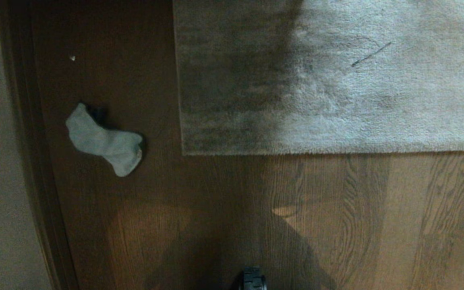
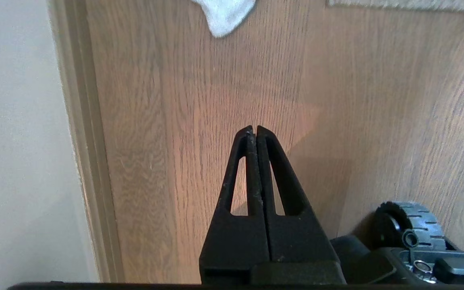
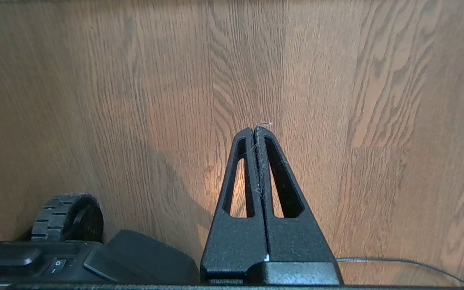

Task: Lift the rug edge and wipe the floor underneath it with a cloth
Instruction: Pick up the rag

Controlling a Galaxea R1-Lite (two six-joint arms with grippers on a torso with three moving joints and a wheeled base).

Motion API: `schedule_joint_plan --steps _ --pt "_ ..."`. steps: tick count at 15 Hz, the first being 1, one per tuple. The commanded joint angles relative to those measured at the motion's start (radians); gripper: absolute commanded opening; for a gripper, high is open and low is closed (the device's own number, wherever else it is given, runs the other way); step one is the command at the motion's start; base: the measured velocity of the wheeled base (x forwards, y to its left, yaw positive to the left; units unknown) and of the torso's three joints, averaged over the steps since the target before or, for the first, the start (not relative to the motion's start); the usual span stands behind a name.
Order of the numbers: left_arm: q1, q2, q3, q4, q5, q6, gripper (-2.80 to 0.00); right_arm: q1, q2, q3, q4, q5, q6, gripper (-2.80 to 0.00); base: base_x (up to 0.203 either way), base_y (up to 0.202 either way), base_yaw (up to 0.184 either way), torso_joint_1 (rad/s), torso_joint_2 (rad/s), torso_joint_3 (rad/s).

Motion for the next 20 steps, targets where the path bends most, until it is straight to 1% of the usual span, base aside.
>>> schedule_joint_plan --steps 1,6,20 --pt "0.0 0.0 0.0 0.001 0.001 -0.001 -2.8 0.0 0.0 0.0 0.0 0.0 0.0 -2.8 0.0 0.0 0.0 0.002 0.0 -0.195" --pt "0.0 0.0 0.0 0.001 0.001 -0.001 -2.8 0.0 0.0 0.0 0.0 0.0 -0.001 -2.8 0.0 0.0 0.0 0.002 0.0 -0.136" --pt "0.0 0.0 0.0 0.001 0.001 -0.001 -2.8 0.0 0.0 0.0 0.0 0.0 -0.001 -2.8 0.0 0.0 0.0 0.0 0.0 -0.002"
